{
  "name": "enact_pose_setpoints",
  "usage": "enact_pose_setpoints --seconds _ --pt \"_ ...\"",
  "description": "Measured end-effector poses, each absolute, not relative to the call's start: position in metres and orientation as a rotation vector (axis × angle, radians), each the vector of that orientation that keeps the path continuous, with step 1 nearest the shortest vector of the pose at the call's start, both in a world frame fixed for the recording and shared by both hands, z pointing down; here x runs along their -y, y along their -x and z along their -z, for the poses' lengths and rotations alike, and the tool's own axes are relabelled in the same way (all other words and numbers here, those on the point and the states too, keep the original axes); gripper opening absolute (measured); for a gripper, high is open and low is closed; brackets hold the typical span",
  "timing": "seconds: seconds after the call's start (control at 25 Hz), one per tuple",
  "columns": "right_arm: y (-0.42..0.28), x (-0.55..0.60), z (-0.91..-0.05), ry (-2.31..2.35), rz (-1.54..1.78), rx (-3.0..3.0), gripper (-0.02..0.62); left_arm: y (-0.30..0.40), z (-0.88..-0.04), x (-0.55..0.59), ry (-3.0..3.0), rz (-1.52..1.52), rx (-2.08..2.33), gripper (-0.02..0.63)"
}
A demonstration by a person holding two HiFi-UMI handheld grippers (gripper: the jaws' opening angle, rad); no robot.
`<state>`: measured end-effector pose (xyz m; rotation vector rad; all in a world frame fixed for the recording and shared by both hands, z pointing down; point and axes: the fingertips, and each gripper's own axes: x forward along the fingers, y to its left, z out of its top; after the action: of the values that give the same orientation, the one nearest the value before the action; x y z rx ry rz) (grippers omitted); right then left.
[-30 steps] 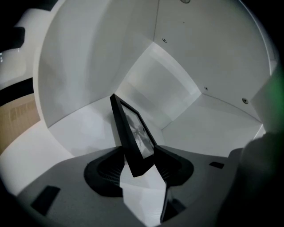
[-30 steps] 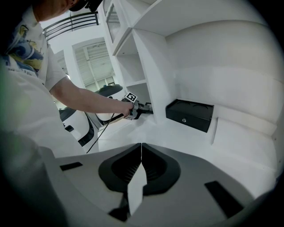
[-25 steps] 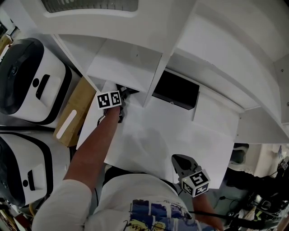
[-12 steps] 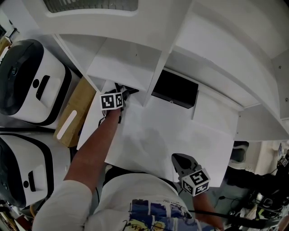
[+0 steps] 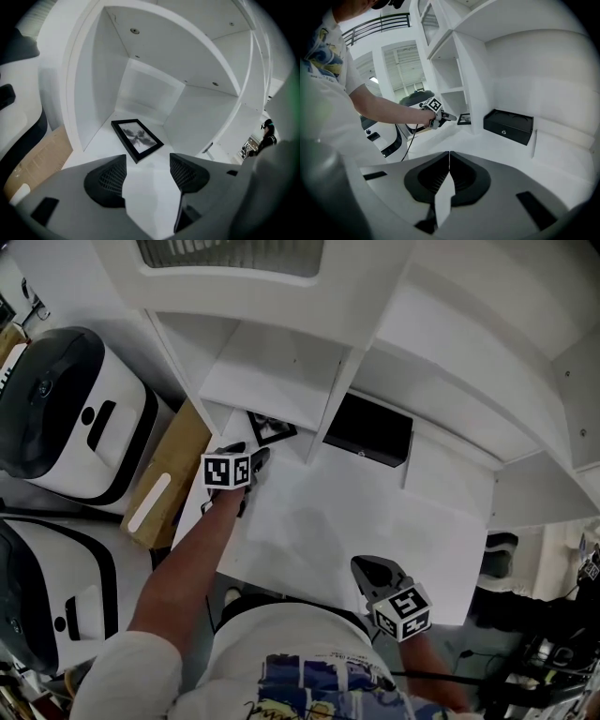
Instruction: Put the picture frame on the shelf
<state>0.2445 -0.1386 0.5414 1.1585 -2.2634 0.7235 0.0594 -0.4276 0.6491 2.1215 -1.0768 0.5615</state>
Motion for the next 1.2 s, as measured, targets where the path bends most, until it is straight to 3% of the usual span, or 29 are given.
enact_pose_setpoints --seconds 0.16,0.36,0.56,1.2 --pt "-0.22 0.139 -0.537 -1.136 -0.694 2.29 0.026 -0.048 -0.634 0.393 -2.17 -0.591 0.987 0.265" --pt "-0.192 0.134 -0.531 -1.126 -0.672 2.309 0.026 -0.036 -0.605 0.351 -2.256 -0.611 0.893 0.121" --pt "-0.162 0.127 -0.529 -1.127 -0.657 2.316 0.026 -0.021 -0.58 0.301 -2.32 -0.6 0.781 0.034" --pt "-0.084 0.084 -0.514 -1.204 -0.599 2.29 0.026 0.026 -0.522 0.154 -2.503 -0.659 0.425 0.012"
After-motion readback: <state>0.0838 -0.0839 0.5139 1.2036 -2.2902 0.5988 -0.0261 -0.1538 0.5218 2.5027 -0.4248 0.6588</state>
